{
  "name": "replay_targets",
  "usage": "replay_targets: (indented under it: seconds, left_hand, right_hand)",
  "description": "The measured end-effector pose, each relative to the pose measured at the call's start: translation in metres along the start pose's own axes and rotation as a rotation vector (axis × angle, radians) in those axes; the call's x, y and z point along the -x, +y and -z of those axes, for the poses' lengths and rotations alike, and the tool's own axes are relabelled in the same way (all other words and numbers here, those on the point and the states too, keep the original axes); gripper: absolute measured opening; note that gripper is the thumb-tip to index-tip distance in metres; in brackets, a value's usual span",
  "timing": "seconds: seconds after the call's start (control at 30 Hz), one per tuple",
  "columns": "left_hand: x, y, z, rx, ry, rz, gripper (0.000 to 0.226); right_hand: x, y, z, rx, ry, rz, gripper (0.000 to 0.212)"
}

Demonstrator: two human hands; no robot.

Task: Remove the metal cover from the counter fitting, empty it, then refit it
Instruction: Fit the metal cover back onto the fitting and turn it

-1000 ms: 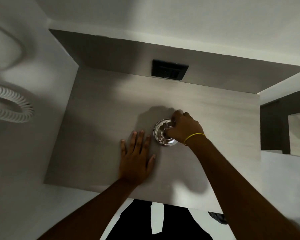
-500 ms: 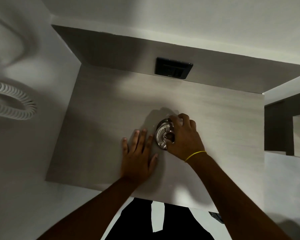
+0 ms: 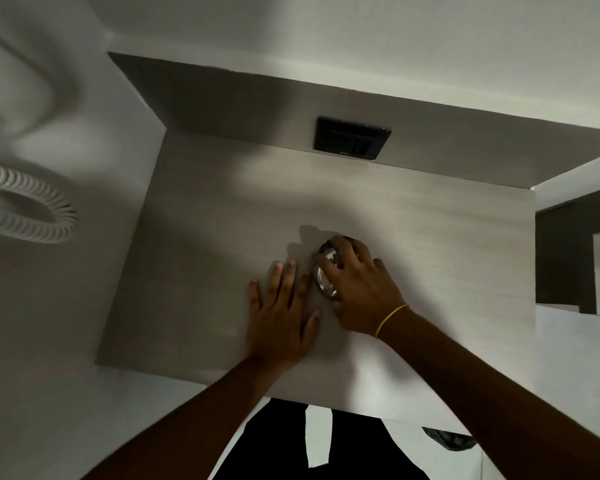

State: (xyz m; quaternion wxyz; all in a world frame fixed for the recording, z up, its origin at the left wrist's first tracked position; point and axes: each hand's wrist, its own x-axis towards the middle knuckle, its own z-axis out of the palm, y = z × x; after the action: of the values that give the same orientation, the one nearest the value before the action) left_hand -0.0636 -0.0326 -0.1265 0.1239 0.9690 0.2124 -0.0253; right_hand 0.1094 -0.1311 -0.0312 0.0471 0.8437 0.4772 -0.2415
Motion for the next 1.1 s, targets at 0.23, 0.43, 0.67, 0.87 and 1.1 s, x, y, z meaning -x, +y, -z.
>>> replay_targets:
  seconds: [0.23, 0.43, 0.67, 0.87, 1.1]
  left_hand:
    - [0.0, 0.001, 0.001, -0.017, -0.041, 0.008, 0.078]
    - [0.0, 0.0, 0.0, -0.02, -0.043, 0.006, 0.078]
    - [0.001, 0.002, -0.001, -0.014, -0.035, 0.009, 0.078]
    - [0.001, 0.001, -0.001, -0.016, -0.012, 0.007, 0.078]
    - [0.001, 0.002, 0.0, -0.017, -0.023, 0.0, 0.078]
  right_hand:
    - [-0.006, 0.005, 0.003, 0.023, 0.025, 0.002, 0.094]
    - [-0.008, 0.005, 0.007, -0.047, 0.085, -0.048, 0.092]
    - [-0.022, 0.007, 0.014, -0.087, 0.062, -0.074, 0.094]
    - [-0.026, 0.011, 0.012, -0.133, 0.037, -0.067, 0.094]
    - [-0.03, 0.014, 0.004, -0.218, 0.039, -0.015, 0.092]
